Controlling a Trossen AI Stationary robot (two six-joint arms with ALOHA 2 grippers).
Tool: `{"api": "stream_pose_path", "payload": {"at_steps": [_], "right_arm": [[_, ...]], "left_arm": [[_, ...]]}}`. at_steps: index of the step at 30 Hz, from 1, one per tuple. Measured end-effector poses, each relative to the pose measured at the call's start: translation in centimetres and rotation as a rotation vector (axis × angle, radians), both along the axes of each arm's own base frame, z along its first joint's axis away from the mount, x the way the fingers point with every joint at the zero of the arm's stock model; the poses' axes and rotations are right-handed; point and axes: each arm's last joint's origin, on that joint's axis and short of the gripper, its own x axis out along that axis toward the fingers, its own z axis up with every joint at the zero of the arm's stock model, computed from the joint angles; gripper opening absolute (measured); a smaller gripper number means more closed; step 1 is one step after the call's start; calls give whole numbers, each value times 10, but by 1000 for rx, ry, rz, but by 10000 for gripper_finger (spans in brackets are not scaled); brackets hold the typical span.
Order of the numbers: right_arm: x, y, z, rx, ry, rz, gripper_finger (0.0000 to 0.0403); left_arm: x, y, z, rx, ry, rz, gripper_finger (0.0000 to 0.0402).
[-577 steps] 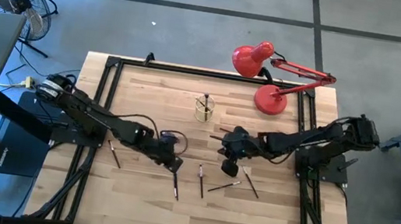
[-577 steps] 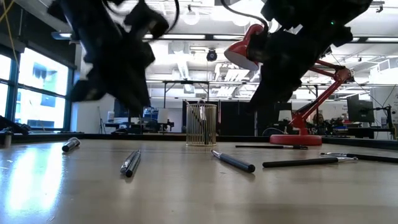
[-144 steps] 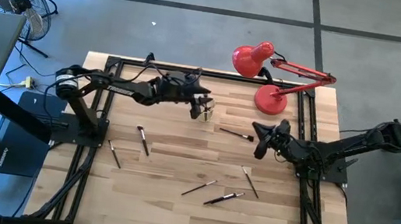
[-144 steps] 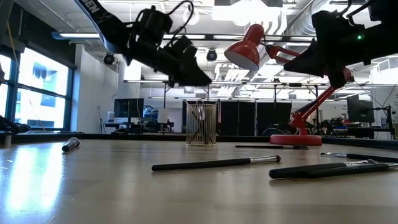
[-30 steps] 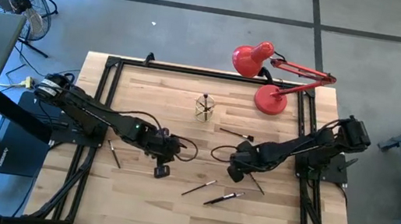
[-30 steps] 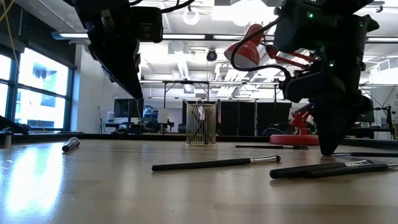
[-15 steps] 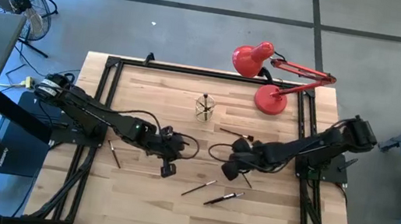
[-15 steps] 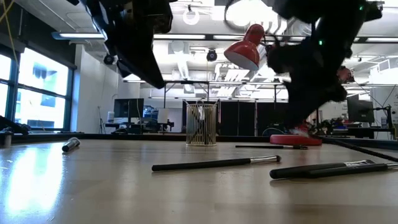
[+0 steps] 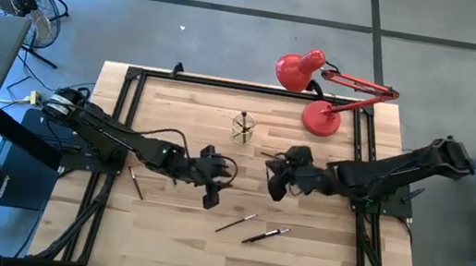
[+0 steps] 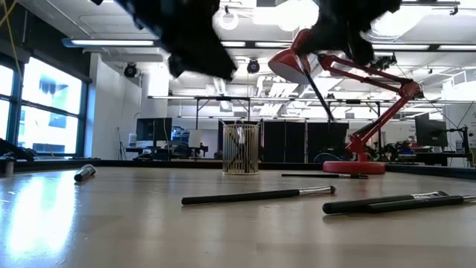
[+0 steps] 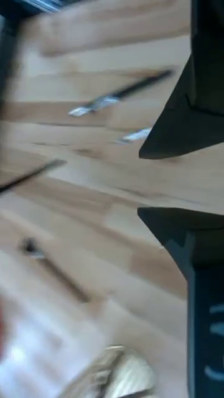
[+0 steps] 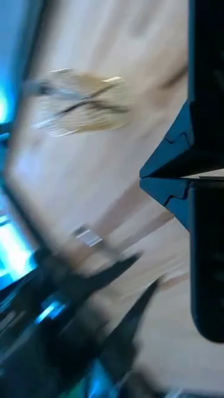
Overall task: Pick & Place Makeup Brushes
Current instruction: Put the eyeshadow brush into the makeup brush holder
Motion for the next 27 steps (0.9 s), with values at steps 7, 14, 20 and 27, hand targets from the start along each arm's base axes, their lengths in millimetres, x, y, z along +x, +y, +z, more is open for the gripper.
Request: {"api": "stream_pose_path", "payload": {"at_steps": [7, 14, 20, 27], "right_arm": [[-5, 0, 37, -134, -210, 53, 0], [-4, 0, 43, -168, -255, 67, 0], [-2, 2, 55, -225, -351, 107, 0], [-2, 3, 62, -268, -397, 125, 0]], "left_arm": [[9, 0, 18, 29, -202, 29, 148], [15, 5, 38, 32, -419, 146, 148], [18, 19, 46, -41, -499, 143, 148], [20, 26, 48, -111, -520, 102, 147]]}}
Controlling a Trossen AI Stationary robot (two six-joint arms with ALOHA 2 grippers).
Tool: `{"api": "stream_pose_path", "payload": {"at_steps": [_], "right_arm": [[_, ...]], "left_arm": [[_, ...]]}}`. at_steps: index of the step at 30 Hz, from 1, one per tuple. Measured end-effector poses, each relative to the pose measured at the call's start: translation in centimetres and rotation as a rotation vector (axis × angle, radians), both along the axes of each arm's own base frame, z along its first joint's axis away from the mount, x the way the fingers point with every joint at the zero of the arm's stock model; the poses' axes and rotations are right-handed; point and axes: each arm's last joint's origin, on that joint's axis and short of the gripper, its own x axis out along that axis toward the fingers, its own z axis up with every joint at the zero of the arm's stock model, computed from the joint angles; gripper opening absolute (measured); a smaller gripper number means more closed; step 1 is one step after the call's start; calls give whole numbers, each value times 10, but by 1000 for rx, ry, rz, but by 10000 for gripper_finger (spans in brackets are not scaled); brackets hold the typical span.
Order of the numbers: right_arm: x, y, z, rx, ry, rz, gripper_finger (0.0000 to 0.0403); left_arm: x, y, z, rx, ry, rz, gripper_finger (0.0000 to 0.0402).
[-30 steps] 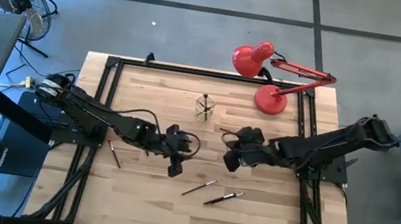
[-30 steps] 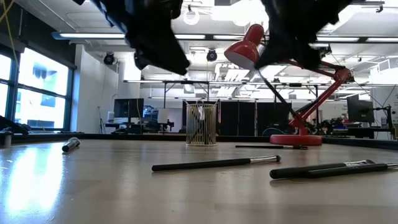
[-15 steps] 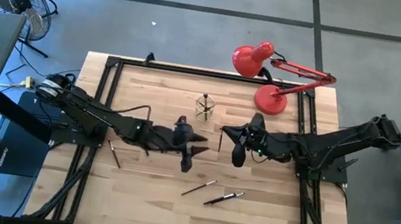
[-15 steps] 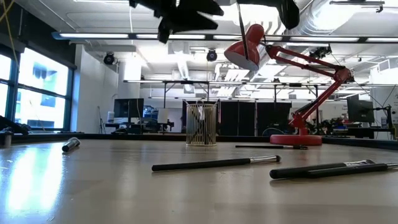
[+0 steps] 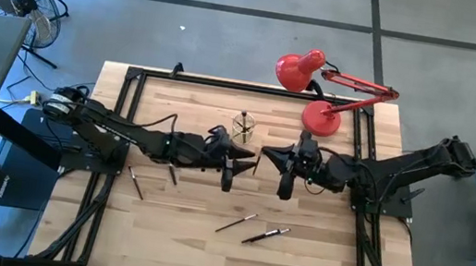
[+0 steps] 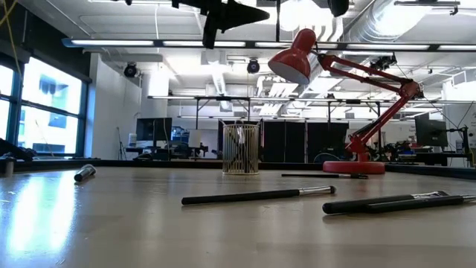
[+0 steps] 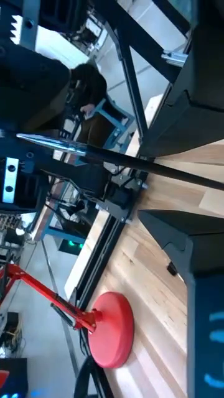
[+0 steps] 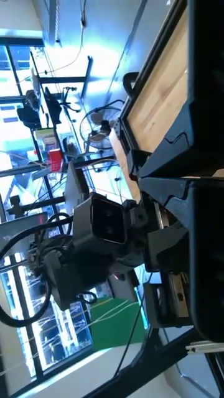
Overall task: Pick & Place Makeup Brushes
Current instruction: Put the eyeshadow brush into the makeup brush holder
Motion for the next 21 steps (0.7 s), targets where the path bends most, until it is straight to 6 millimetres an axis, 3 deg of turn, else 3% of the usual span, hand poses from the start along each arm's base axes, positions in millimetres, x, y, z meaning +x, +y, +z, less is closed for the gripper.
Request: {"api": "stream_pose_path", "payload": {"at_steps": [10, 21], "right_arm": [[1, -4, 2, -12, -19, -1, 0], [2, -6, 1, -16, -4, 11, 0]], "left_arm": [[4, -1, 5, 64, -70, -14, 147], [17, -3, 9, 191, 6, -21, 144]]}}
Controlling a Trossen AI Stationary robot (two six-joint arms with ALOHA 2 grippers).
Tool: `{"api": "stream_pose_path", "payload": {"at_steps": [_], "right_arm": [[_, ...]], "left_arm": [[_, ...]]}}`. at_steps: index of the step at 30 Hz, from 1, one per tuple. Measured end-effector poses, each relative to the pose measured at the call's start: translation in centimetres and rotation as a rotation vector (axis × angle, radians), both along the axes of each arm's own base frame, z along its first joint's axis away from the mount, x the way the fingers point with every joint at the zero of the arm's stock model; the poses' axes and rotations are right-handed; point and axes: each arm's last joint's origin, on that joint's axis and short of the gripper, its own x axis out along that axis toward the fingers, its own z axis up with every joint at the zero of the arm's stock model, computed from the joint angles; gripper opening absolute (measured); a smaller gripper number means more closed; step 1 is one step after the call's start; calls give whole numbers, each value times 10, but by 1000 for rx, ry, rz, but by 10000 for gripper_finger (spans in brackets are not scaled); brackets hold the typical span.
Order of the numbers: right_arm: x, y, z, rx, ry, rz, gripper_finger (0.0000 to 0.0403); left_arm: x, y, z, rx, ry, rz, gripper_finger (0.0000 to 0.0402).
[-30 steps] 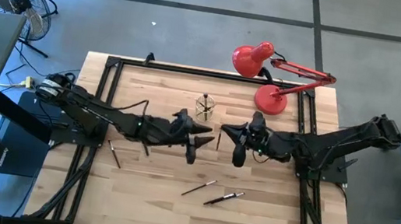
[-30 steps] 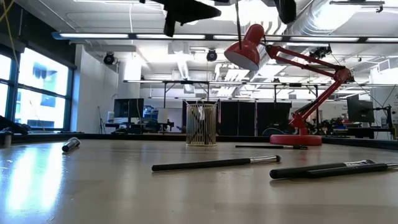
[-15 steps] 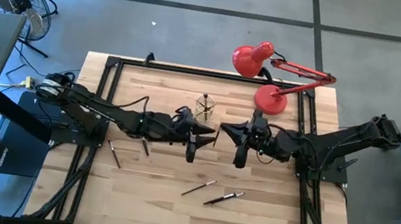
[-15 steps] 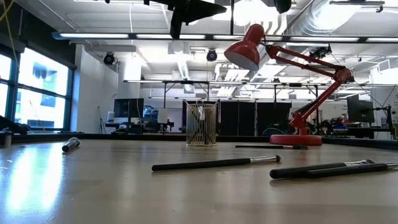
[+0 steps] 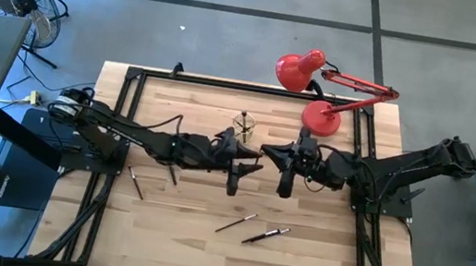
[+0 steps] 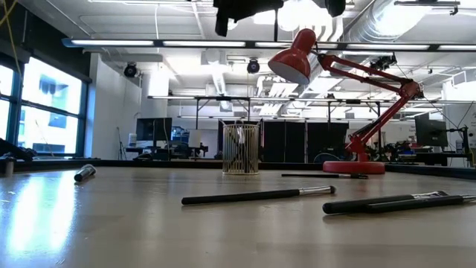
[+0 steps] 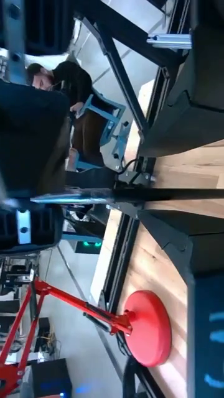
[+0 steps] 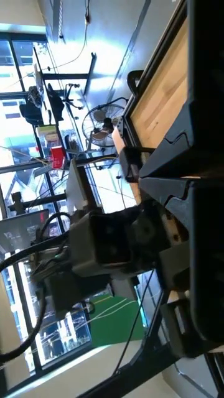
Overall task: Pick & Place Makeup Brushes
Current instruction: Put the eyeshadow brush into the makeup brush holder
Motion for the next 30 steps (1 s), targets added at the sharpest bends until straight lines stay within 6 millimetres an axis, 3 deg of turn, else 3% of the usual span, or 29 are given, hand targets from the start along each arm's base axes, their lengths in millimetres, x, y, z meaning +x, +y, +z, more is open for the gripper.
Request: {"api": "stream_pose_path", "payload": {"at_steps": [4, 11, 30], "right_arm": [[0, 0, -1, -1, 9, 0, 0], [0, 0, -1, 1, 8, 11, 0], [-6, -1, -6, -43, 111, 20, 1]], "left_arm": [[0, 0, -2, 15, 23, 0, 114], [0, 0, -4, 20, 41, -28, 14], [-1, 2, -8, -39, 72, 78, 7]]}}
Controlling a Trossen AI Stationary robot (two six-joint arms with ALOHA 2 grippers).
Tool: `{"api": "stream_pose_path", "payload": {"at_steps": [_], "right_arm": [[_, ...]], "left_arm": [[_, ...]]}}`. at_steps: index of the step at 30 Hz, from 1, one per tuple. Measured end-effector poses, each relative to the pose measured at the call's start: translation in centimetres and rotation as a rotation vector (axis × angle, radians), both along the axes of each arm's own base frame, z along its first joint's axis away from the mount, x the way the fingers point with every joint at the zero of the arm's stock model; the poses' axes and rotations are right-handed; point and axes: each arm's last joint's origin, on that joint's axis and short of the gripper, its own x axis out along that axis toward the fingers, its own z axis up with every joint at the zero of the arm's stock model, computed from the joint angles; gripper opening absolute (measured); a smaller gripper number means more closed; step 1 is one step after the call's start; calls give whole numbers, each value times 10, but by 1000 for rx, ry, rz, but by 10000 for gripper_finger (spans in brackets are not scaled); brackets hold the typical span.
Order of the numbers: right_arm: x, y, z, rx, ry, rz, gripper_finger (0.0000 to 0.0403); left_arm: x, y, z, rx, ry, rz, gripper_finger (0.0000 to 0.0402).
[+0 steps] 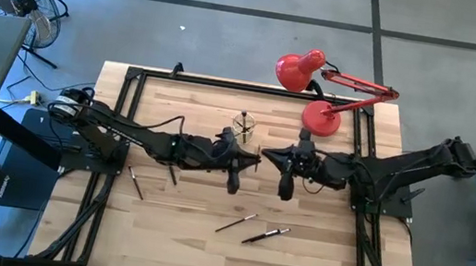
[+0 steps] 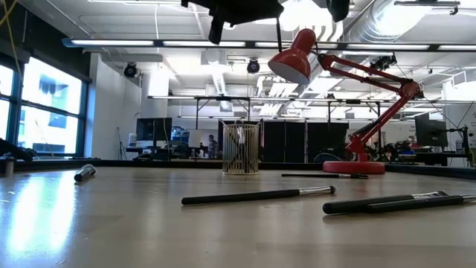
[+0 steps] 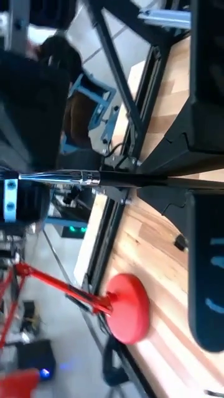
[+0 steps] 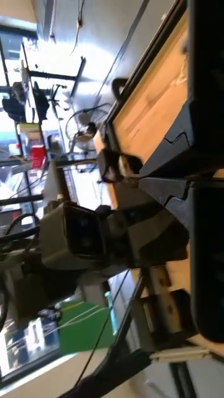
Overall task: Pick & Place Makeup Brushes
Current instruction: Put the eyeshadow brush into the makeup brush holder
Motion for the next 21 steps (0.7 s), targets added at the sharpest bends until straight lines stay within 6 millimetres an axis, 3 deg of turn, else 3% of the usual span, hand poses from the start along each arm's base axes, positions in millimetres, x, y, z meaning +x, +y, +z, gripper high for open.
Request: {"api": "stream_pose_path", "payload": {"at_steps": [11, 16, 21], "right_arm": [[-44, -13, 0, -56, 231, -62, 1], [-49, -14, -15, -60, 382, -70, 1], [-46, -14, -32, -65, 513, -114, 1]], "left_arm": [[-2, 3, -6, -98, 31, 113, 7], [-4, 6, -10, -88, 55, 229, 7], [-14, 26, -3, -86, 111, 244, 7]]}}
